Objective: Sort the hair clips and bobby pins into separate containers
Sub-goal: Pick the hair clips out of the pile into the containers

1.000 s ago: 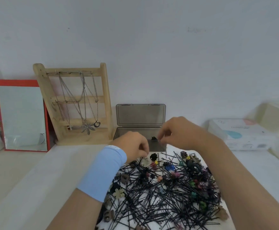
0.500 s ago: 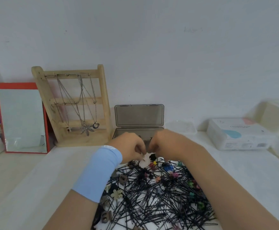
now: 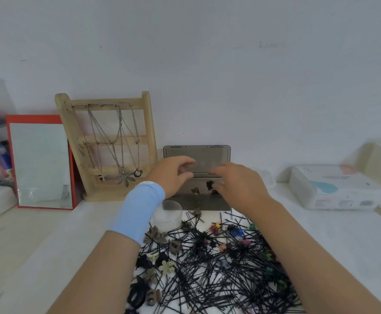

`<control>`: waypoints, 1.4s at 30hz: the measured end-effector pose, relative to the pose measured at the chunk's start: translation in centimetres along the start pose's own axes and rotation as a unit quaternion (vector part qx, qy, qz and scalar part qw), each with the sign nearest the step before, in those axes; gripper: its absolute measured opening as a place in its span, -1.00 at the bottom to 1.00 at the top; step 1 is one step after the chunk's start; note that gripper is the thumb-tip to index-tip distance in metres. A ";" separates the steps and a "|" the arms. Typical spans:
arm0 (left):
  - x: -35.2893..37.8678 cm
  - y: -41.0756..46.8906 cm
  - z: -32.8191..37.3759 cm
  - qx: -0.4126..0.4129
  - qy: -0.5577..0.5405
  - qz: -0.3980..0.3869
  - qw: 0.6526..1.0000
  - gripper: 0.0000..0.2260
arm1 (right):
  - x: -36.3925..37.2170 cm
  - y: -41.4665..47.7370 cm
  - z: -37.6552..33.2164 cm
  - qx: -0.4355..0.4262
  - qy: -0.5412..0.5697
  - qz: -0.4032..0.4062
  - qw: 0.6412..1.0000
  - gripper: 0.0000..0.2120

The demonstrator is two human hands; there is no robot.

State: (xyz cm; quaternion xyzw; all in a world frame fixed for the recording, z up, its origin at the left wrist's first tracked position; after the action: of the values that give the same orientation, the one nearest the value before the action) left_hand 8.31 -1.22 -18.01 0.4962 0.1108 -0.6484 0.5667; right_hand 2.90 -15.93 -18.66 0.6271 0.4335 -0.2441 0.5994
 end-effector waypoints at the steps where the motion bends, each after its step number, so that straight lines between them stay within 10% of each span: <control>1: -0.8 -0.2 -0.6 -0.002 -0.002 0.015 1.000 -0.75 | 0.5 -0.2 -0.2 -0.014 0.000 -0.009 1.000 -0.71; 8: -3.0 -3.9 -7.1 -0.104 0.084 -0.056 0.989 -0.83 | 1.7 -0.9 -5.2 -0.189 -0.015 -0.026 0.982 -0.81; 21: -0.6 -5.7 -10.5 -0.178 0.154 -0.173 0.956 -0.80 | 5.8 -2.4 -7.0 -0.214 -0.139 -0.188 0.948 -0.38; 32: -5.5 -3.4 -5.9 -0.114 -0.050 0.074 0.989 -0.82 | 1.5 -0.4 -3.1 -0.014 0.138 -0.081 0.987 -0.90; 42: 0.2 -3.0 -2.8 -0.055 -0.063 0.034 0.996 -0.70 | 1.0 -0.4 -1.1 0.059 0.303 -0.076 0.948 -0.76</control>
State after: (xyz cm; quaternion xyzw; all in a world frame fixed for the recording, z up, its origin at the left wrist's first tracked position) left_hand 7.25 1.60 -20.74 0.4257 0.0937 -0.6517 0.6207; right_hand 2.79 -14.65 -19.53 0.6713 0.6256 -0.1123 0.3814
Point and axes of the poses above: each hand's wrist, its own y-axis towards the middle knuckle, its own x-axis out of the palm, z = x × y, the point moved 8 cm from there along y, towards the middle knuckle, and after that the axes turned 8 degrees about z, right-handed, at the moved point
